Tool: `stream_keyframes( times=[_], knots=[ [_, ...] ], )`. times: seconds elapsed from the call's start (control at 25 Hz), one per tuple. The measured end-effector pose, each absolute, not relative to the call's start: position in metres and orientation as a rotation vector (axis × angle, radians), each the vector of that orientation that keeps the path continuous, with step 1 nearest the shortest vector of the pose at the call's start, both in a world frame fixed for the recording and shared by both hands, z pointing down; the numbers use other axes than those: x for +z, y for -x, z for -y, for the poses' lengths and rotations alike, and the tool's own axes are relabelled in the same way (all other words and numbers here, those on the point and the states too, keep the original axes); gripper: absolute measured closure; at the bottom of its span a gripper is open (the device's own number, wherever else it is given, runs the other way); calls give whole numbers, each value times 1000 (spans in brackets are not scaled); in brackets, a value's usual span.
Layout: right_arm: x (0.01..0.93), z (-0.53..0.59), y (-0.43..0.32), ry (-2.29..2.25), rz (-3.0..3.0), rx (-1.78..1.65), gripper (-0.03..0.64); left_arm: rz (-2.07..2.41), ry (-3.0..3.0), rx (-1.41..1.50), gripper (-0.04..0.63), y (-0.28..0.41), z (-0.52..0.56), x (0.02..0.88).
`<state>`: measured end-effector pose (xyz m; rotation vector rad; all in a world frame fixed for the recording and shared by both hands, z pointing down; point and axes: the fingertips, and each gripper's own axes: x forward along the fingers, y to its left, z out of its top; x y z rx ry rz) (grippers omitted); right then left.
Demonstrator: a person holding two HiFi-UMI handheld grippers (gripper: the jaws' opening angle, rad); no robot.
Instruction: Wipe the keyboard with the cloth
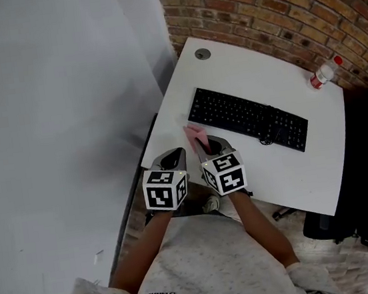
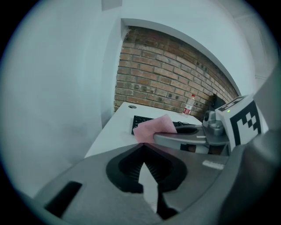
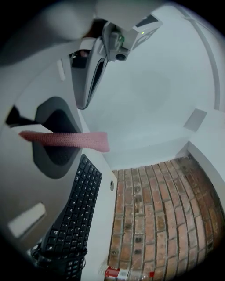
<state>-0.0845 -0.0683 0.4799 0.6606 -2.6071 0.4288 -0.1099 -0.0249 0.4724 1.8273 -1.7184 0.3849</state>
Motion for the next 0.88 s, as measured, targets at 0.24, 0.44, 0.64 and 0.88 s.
stream_keyframes(
  times=[0.24, 0.44, 0.64, 0.88],
  knots=[
    [498, 78, 102, -630, 2545, 389, 594, 1697, -1817, 388, 607, 129, 42, 478],
    [513, 90, 115, -653, 2486, 379, 594, 1643, -1848, 403, 607, 146, 64, 484],
    [528, 101, 123, -702, 2428, 397, 594, 1576, -1881, 408, 607, 160, 82, 494],
    [537, 107, 129, -755, 2367, 394, 594, 1507, -1924, 405, 607, 171, 100, 502]
  ],
)
